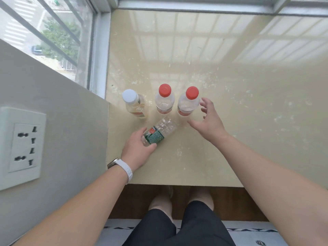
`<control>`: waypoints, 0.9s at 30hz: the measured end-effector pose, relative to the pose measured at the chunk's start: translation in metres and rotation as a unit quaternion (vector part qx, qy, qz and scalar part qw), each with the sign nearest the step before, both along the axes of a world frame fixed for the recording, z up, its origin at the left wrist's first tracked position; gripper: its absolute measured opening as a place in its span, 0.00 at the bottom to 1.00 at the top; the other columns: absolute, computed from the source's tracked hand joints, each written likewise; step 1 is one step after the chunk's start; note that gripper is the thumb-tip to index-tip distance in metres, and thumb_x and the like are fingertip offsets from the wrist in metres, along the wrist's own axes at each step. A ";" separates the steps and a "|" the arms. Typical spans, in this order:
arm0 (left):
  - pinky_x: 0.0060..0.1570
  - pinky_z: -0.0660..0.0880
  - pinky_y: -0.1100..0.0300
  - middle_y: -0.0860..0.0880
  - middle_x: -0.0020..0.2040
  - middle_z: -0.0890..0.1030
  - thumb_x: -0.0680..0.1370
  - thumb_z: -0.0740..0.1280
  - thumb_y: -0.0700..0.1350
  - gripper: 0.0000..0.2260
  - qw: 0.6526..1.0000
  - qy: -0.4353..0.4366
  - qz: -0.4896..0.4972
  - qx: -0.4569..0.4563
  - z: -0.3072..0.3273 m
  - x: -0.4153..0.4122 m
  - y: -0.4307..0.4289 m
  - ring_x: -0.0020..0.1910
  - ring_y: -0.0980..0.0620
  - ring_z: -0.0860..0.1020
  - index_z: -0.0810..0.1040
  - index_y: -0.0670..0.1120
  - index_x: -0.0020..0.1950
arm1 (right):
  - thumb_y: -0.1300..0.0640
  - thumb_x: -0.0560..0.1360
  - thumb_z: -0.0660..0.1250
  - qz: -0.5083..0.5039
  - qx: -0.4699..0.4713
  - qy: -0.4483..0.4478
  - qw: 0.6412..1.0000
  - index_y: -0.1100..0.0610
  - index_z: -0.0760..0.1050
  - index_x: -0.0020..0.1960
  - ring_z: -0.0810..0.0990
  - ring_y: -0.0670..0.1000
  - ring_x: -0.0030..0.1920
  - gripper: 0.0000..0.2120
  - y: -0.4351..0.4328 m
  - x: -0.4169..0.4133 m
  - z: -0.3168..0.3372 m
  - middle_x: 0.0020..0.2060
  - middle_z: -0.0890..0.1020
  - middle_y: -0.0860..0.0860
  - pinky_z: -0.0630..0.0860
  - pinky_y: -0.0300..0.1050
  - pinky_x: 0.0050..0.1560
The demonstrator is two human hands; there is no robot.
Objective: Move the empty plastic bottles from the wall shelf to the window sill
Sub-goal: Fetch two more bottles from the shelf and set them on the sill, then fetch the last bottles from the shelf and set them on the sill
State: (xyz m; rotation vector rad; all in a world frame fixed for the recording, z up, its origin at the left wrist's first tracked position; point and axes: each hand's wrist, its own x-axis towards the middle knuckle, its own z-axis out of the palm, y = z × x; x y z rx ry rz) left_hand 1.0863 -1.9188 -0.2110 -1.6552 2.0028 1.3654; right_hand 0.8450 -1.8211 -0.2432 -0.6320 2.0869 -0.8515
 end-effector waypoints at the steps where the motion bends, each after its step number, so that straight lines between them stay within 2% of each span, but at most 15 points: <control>1: 0.68 0.68 0.51 0.49 0.72 0.71 0.75 0.72 0.48 0.31 1.000 0.004 -0.011 -0.010 0.009 0.002 0.000 0.70 0.48 0.70 0.66 0.51 0.76 | 0.51 0.69 0.76 0.000 0.006 0.005 1.000 0.47 0.57 0.76 0.69 0.46 0.68 0.42 0.004 0.000 0.009 0.71 0.68 0.46 0.68 0.44 0.65; 6: 0.64 0.70 0.49 0.53 0.68 0.74 0.76 0.68 0.49 0.25 0.982 0.023 -0.154 -0.109 0.060 0.008 0.007 0.67 0.49 0.72 0.69 0.52 0.74 | 0.51 0.72 0.73 0.006 0.046 0.041 0.998 0.51 0.61 0.75 0.69 0.48 0.70 0.36 0.031 0.004 0.063 0.72 0.69 0.46 0.67 0.47 0.69; 9: 0.66 0.69 0.48 0.51 0.68 0.75 0.77 0.66 0.50 0.24 0.954 0.050 -0.238 -0.173 0.090 0.004 0.010 0.67 0.47 0.72 0.72 0.49 0.72 | 0.50 0.75 0.69 0.032 0.077 0.095 0.992 0.51 0.65 0.74 0.68 0.48 0.71 0.29 0.052 0.006 0.100 0.72 0.70 0.46 0.65 0.45 0.69; 11: 0.61 0.71 0.48 0.50 0.65 0.78 0.75 0.62 0.54 0.24 0.931 0.075 -0.277 -0.225 0.105 -0.002 0.013 0.63 0.45 0.76 0.76 0.47 0.69 | 0.49 0.77 0.66 0.061 0.091 0.140 0.984 0.51 0.66 0.73 0.68 0.48 0.71 0.26 0.065 0.008 0.124 0.71 0.70 0.46 0.65 0.45 0.67; 14: 0.56 0.75 0.46 0.48 0.63 0.79 0.72 0.58 0.56 0.26 0.903 0.091 -0.327 -0.263 0.121 -0.014 0.015 0.58 0.42 0.78 0.77 0.48 0.67 | 0.47 0.78 0.63 0.102 0.111 0.201 0.968 0.51 0.67 0.73 0.67 0.49 0.71 0.25 0.084 0.011 0.155 0.71 0.70 0.46 0.66 0.46 0.66; 19: 0.52 0.77 0.46 0.47 0.59 0.81 0.71 0.59 0.55 0.25 0.856 0.111 -0.392 -0.317 0.153 -0.037 0.026 0.56 0.41 0.80 0.79 0.47 0.64 | 0.44 0.78 0.62 0.148 0.124 0.287 0.938 0.52 0.67 0.73 0.67 0.50 0.71 0.26 0.116 0.014 0.195 0.72 0.70 0.47 0.65 0.47 0.68; 24: 0.59 0.72 0.46 0.48 0.65 0.77 0.73 0.55 0.58 0.26 0.837 0.102 -0.435 -0.315 0.179 -0.070 0.045 0.62 0.43 0.76 0.75 0.51 0.67 | 0.42 0.79 0.57 0.152 0.146 0.343 0.915 0.50 0.65 0.75 0.64 0.51 0.73 0.27 0.154 0.009 0.219 0.75 0.66 0.49 0.62 0.49 0.71; 27: 0.63 0.70 0.45 0.47 0.68 0.76 0.75 0.59 0.58 0.25 0.817 0.105 -0.459 -0.333 0.192 -0.095 0.063 0.67 0.42 0.73 0.74 0.51 0.70 | 0.41 0.79 0.53 0.143 0.148 0.362 0.909 0.51 0.65 0.75 0.64 0.53 0.73 0.27 0.183 0.001 0.231 0.75 0.66 0.50 0.61 0.49 0.71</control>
